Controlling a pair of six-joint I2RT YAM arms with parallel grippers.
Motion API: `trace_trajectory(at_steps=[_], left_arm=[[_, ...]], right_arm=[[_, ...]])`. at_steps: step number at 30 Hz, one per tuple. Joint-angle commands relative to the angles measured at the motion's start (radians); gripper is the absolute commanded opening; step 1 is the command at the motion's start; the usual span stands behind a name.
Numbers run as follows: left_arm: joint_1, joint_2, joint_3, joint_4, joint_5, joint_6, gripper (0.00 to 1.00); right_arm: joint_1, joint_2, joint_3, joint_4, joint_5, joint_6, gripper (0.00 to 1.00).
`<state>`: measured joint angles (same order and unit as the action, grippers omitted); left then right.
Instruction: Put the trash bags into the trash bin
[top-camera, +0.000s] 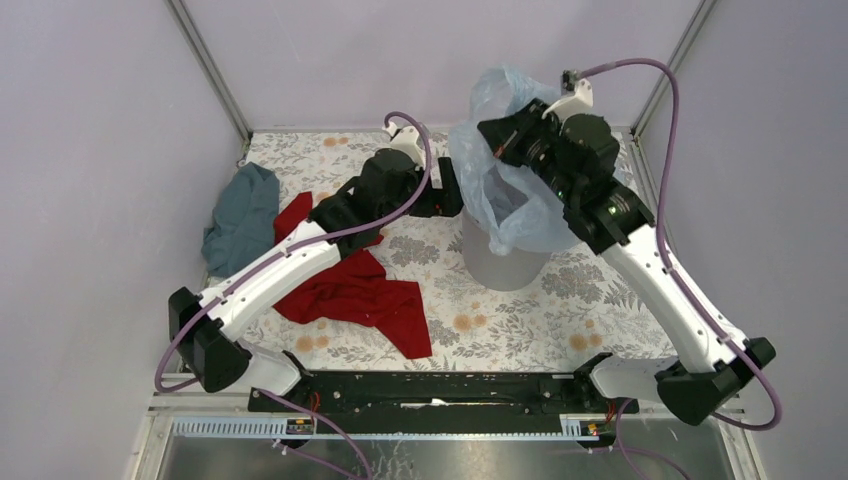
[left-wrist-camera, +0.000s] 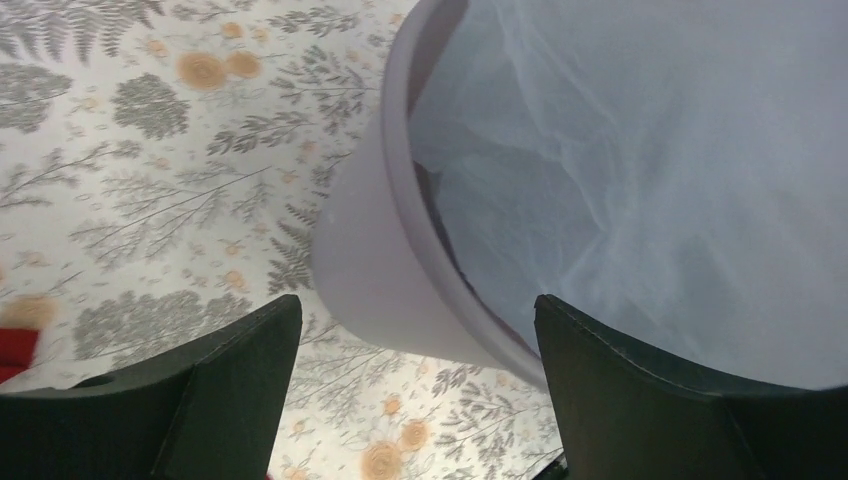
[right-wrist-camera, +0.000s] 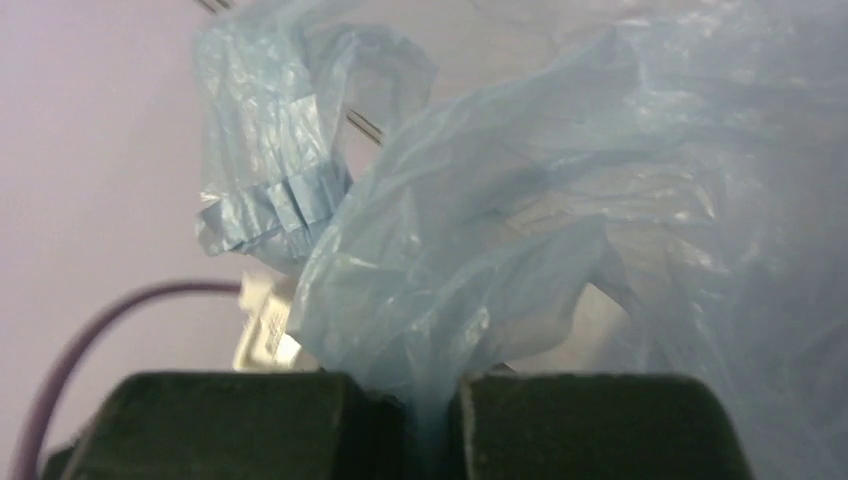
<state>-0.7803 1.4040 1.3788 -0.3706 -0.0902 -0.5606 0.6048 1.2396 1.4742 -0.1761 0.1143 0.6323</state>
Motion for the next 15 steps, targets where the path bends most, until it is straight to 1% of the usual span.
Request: trace_trajectory(at_steps=[1, 2, 4, 6, 10, 12, 15], left_arm=[[0.006, 0.037, 0.004, 0.132, 0.106, -0.060, 0.90], [0.010, 0.051, 0.006, 0.138, 0.110, -0.065, 0.88], [0.016, 0.077, 0.011, 0.149, 0.123, -0.079, 0.83], [0.017, 0.101, 0.014, 0.163, 0.147, -0.085, 0.73], [0.016, 0.121, 0.015, 0.162, 0.162, -0.073, 0.46], [0.016, 0.111, 0.014, 0.140, 0.128, -0.057, 0.33], [0.019, 0.062, -0.005, 0.112, 0.058, -0.039, 0.19]], right_arm=[[-0.104, 0.096, 0.047, 0.242, -0.319, 0.229, 0.00], [-0.106, 0.103, 0.048, 0.256, -0.350, 0.237, 0.00], [-0.106, 0.086, 0.021, 0.283, -0.363, 0.251, 0.00], [-0.107, 0.056, -0.010, 0.296, -0.354, 0.247, 0.00], [-0.107, 0.043, 0.023, 0.243, -0.386, 0.207, 0.00], [-0.107, 0.040, 0.035, 0.222, -0.399, 0.198, 0.00], [-0.107, 0.027, 0.019, 0.236, -0.402, 0.193, 0.00]])
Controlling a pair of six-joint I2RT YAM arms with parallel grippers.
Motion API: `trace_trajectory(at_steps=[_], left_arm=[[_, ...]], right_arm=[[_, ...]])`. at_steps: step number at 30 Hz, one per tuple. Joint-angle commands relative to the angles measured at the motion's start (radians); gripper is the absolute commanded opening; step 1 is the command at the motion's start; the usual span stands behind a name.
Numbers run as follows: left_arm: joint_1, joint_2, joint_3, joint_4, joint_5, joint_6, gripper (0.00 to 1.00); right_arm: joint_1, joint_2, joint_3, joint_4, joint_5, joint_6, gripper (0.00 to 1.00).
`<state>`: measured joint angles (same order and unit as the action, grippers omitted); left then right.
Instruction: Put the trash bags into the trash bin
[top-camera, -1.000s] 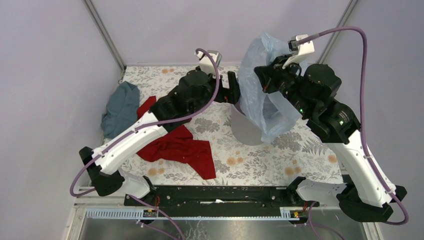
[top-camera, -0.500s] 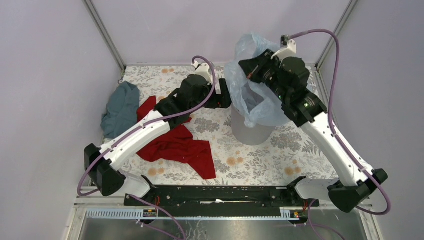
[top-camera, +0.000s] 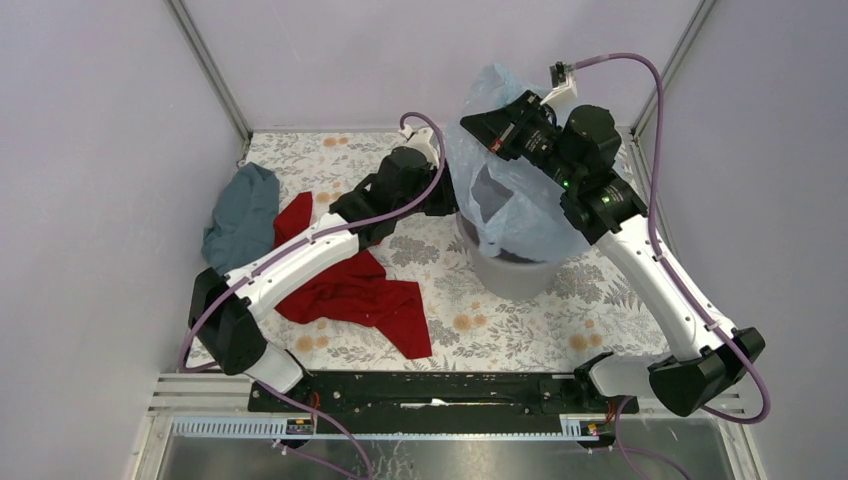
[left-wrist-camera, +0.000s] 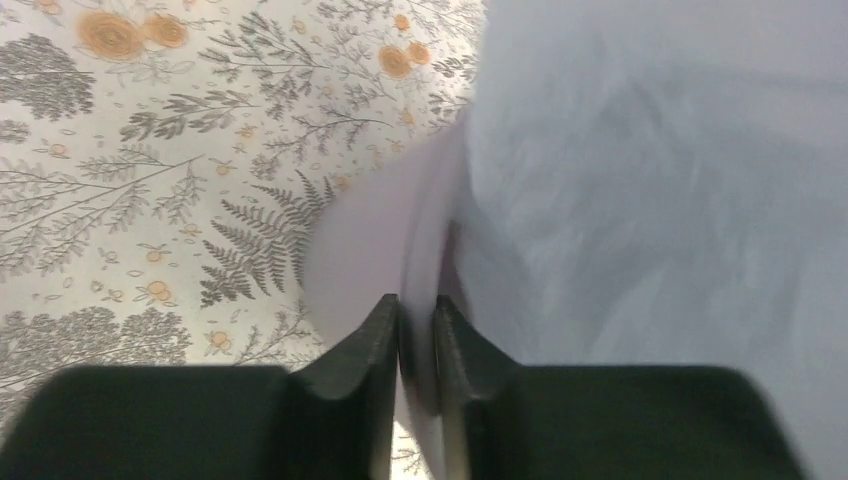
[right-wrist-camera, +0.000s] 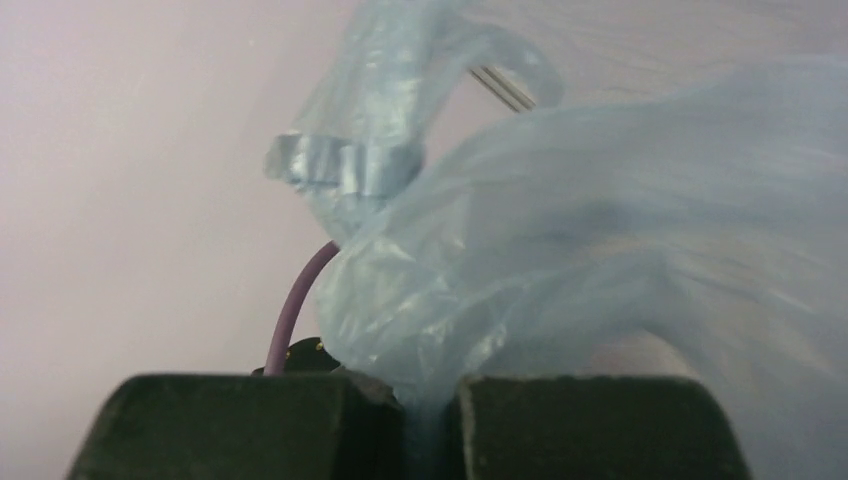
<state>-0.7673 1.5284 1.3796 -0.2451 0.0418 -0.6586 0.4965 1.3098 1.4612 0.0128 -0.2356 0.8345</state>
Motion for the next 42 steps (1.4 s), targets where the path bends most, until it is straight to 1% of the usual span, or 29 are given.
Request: trace_trajectory(at_steps=[1, 2, 3, 5, 8, 11, 16, 18, 21, 22, 23, 26, 27, 30, 32, 34, 35, 37, 38, 40, 41, 42], left_arm=[[0.006, -0.082, -0.012, -0.023, -0.092, 0.061, 0.16], [0.008, -0.104, -0.019, -0.034, -0.104, 0.061, 0.11], [0.007, -0.131, -0.030, -0.041, -0.109, 0.059, 0.09], [0.007, -0.168, -0.055, -0.047, -0.106, 0.045, 0.08], [0.008, -0.200, -0.079, -0.054, -0.105, 0.032, 0.08], [0.007, -0.206, -0.063, -0.084, -0.125, 0.035, 0.08], [0.009, -0.218, -0.053, -0.084, -0.205, 0.041, 0.06], [0.008, -0.211, -0.044, -0.078, -0.231, 0.044, 0.08], [0.007, -0.199, -0.046, -0.075, -0.262, 0.046, 0.11], [0.007, -0.198, -0.046, -0.076, -0.263, 0.049, 0.14], [0.008, -0.199, -0.046, -0.084, -0.260, 0.053, 0.21], [0.008, -0.226, -0.041, -0.126, -0.263, 0.063, 0.50], [0.008, -0.245, -0.042, -0.146, -0.270, 0.068, 0.58], [0.007, -0.321, -0.039, -0.216, -0.292, 0.106, 0.75], [0.007, -0.369, -0.022, -0.269, -0.311, 0.138, 0.84], [0.007, -0.423, 0.005, -0.322, -0.335, 0.163, 0.95], [0.007, -0.448, 0.019, -0.347, -0.355, 0.170, 0.98], [0.008, -0.499, 0.057, -0.382, -0.364, 0.180, 0.99], [0.008, -0.523, 0.074, -0.383, -0.333, 0.185, 0.99], [0.008, -0.558, 0.090, -0.332, -0.240, 0.193, 0.99], [0.009, -0.572, 0.085, -0.281, -0.143, 0.190, 0.99], [0.008, -0.574, 0.075, -0.226, -0.075, 0.180, 0.99]], right_arm=[[0.002, -0.046, 0.022, 0.060, -0.055, -0.007, 0.00], [0.003, -0.045, 0.011, 0.078, -0.067, 0.001, 0.01], [0.003, -0.040, 0.002, 0.102, -0.089, 0.020, 0.01], [0.003, -0.017, 0.004, 0.137, -0.159, 0.050, 0.02], [0.003, 0.004, 0.015, 0.170, -0.215, 0.071, 0.03], [0.003, -0.011, 0.017, 0.144, -0.211, 0.039, 0.03], [0.003, -0.029, -0.025, 0.135, -0.242, 0.005, 0.04], [0.004, -0.024, -0.033, 0.139, -0.263, 0.012, 0.04], [0.002, -0.016, -0.059, 0.204, -0.303, 0.061, 0.04], [0.003, -0.013, -0.064, 0.223, -0.315, 0.073, 0.04], [0.002, -0.009, -0.064, 0.233, -0.326, 0.078, 0.04], [0.003, -0.009, -0.058, 0.223, -0.332, 0.068, 0.04], [0.003, -0.017, -0.061, 0.219, -0.325, 0.060, 0.04], [0.003, -0.044, -0.066, 0.190, -0.293, 0.022, 0.05], [0.003, -0.060, -0.070, 0.170, -0.276, -0.004, 0.05], [0.003, -0.068, -0.062, 0.136, -0.260, -0.043, 0.05], [0.003, -0.069, -0.051, 0.108, -0.245, -0.062, 0.05], [0.002, -0.071, -0.032, 0.067, -0.208, -0.087, 0.05], [0.003, -0.073, -0.029, 0.069, -0.202, -0.085, 0.05], [0.004, -0.067, -0.022, 0.098, -0.205, -0.065, 0.05], [0.010, -0.058, -0.012, 0.105, -0.204, -0.061, 0.05], [0.019, -0.047, 0.005, 0.104, -0.198, -0.061, 0.05]])
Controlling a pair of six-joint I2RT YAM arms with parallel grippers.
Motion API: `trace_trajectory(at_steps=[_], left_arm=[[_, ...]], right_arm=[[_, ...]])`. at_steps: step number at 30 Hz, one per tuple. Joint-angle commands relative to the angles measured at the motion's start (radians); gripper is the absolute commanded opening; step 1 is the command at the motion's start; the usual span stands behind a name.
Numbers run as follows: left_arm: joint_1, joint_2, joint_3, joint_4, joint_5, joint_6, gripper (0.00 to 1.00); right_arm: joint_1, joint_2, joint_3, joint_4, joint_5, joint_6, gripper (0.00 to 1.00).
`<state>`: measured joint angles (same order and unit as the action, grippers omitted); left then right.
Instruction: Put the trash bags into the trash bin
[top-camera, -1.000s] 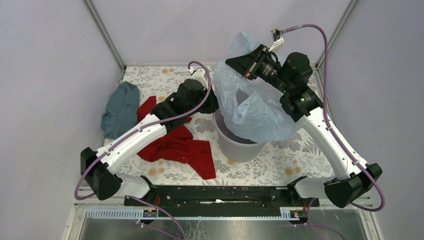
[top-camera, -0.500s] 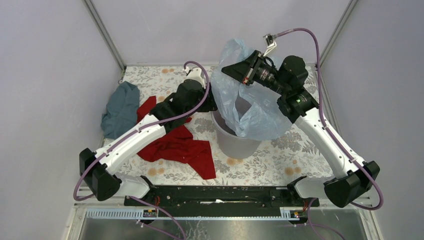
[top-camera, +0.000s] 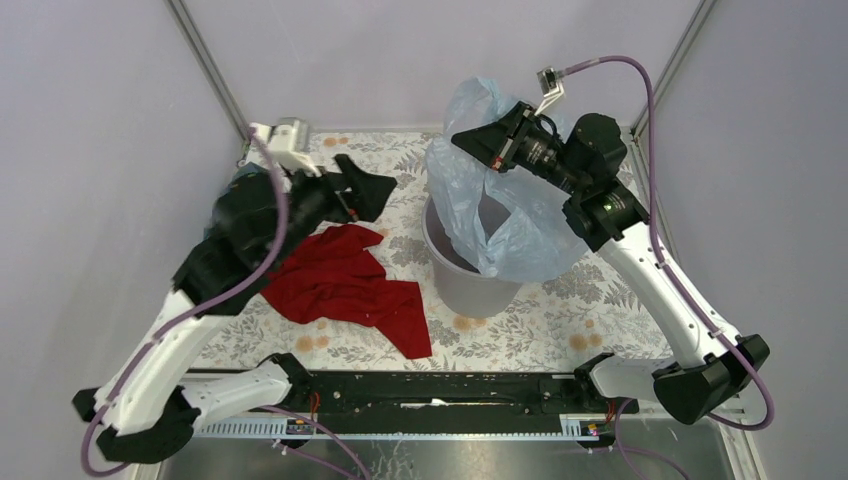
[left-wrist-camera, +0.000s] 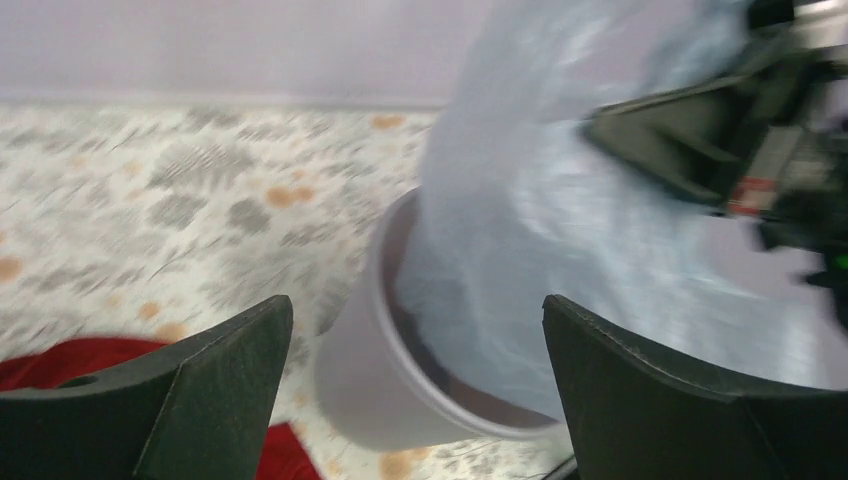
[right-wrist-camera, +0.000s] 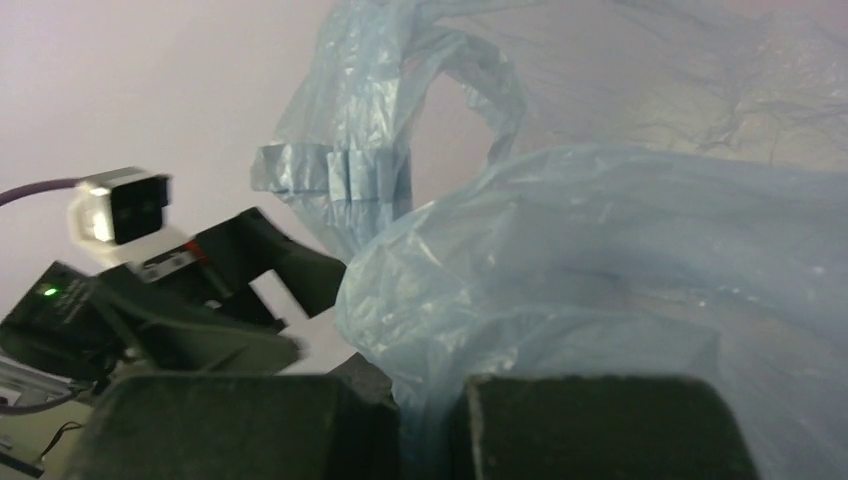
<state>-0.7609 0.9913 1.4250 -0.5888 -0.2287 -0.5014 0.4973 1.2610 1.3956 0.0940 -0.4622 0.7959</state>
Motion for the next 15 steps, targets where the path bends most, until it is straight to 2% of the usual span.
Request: trace_trajectory(at_steps=[1, 7, 11, 15], left_arm=[[0.002, -0.029, 0.022, 0.176, 0.269, 0.011, 0.99], [0.001, 0.137, 0.092, 0.354, 0.524, -0.072, 0.99], [-0.003, 0.220, 0.129, 0.386, 0.574, -0.082, 0.99], [-0.008, 0.252, 0.084, 0.475, 0.655, -0.121, 0.99]], right_arm=[[0.027, 0.013, 0.085, 0.021, 0.034, -0.019, 0.05], [0.066, 0.062, 0.114, 0.092, 0.041, 0.070, 0.05], [0.096, 0.078, 0.138, 0.089, 0.059, 0.076, 0.05], [0.108, 0.082, 0.143, 0.097, 0.086, 0.077, 0.05]])
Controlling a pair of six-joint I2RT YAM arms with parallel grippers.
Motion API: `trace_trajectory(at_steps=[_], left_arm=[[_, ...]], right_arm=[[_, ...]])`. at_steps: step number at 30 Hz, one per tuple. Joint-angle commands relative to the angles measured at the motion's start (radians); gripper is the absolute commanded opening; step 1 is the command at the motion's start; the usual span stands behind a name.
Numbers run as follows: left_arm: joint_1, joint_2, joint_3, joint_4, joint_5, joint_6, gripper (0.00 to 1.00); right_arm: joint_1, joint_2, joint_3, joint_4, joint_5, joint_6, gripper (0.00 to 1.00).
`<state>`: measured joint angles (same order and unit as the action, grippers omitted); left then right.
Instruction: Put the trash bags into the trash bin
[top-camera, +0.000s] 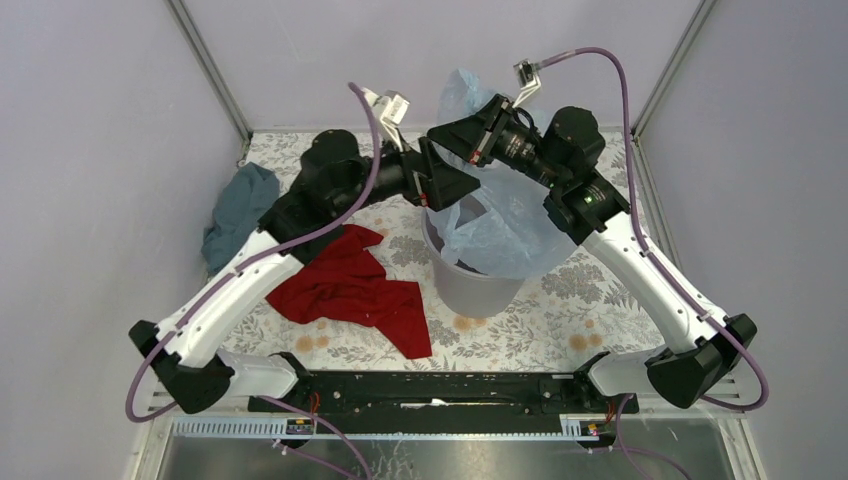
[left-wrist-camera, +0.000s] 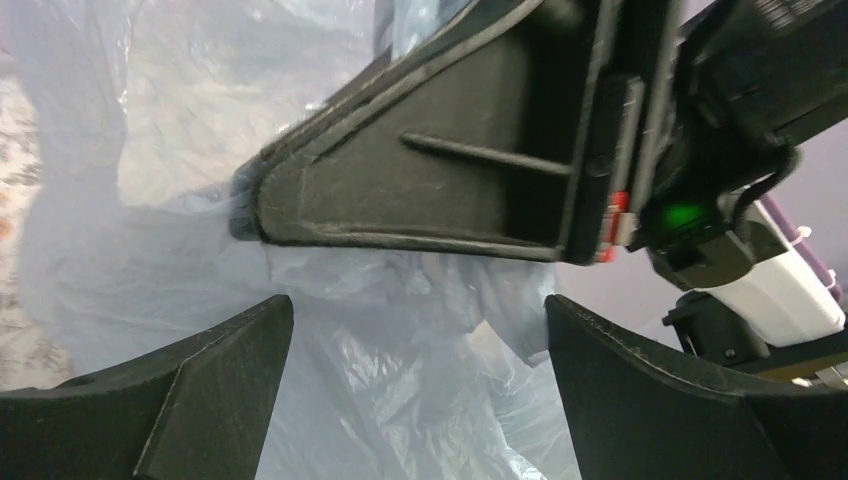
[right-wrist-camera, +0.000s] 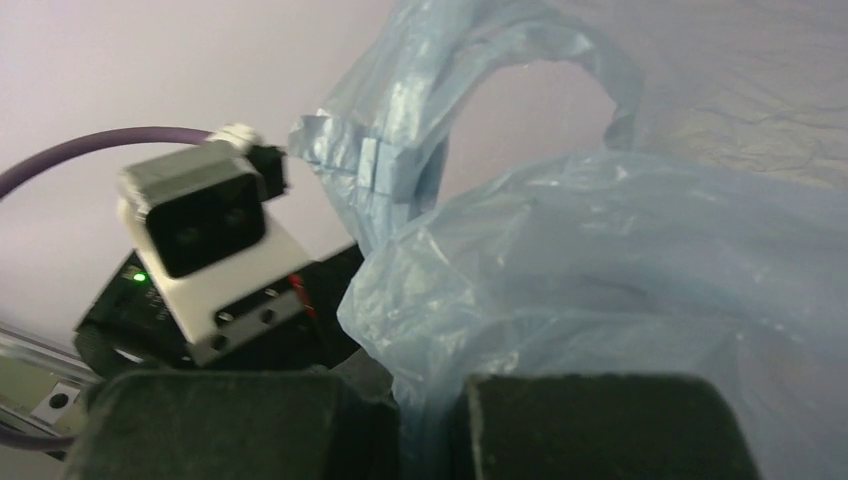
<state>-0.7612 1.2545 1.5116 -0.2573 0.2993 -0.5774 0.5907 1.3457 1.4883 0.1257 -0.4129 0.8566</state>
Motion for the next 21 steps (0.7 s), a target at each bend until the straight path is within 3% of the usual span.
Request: trace_trajectory(at_steps=[1, 4, 9, 11, 12, 14, 18, 21], left_arm=[[-0.009, -0.006, -0.007, 0.146, 0.123, -0.049, 0.98], [-0.010, 0.010, -0.007, 0.147, 0.077, -0.063, 0.92], [-0.009, 0.037, 0.009, 0.161, 0.028, -0.093, 0.68], [-0.009, 0.043, 0.009, 0.161, 0.026, -0.095, 0.53], [-0.009, 0.040, 0.004, 0.159, 0.021, -0.094, 0.42], [-0.009, 0.023, -0.017, 0.153, -0.008, -0.087, 0.34], [-0.009, -0.036, -0.085, 0.128, -0.116, -0.063, 0.26], [-0.006, -0.068, -0.116, 0.105, -0.177, -0.052, 0.19]], right_arm=[[0.016, 0.000, 0.048, 0.075, 0.037, 0.021, 0.06], [0.032, 0.013, 0.048, 0.105, 0.038, 0.031, 0.06], [0.050, 0.031, 0.051, 0.111, 0.020, 0.027, 0.08], [0.050, 0.024, 0.040, 0.101, 0.027, 0.013, 0.13], [0.049, 0.018, 0.037, 0.081, 0.029, -0.005, 0.17], [0.049, 0.004, 0.050, -0.002, 0.054, -0.078, 0.30], [0.049, -0.069, 0.044, -0.171, 0.158, -0.247, 0.67], [0.049, -0.142, 0.023, -0.259, 0.220, -0.346, 0.90]])
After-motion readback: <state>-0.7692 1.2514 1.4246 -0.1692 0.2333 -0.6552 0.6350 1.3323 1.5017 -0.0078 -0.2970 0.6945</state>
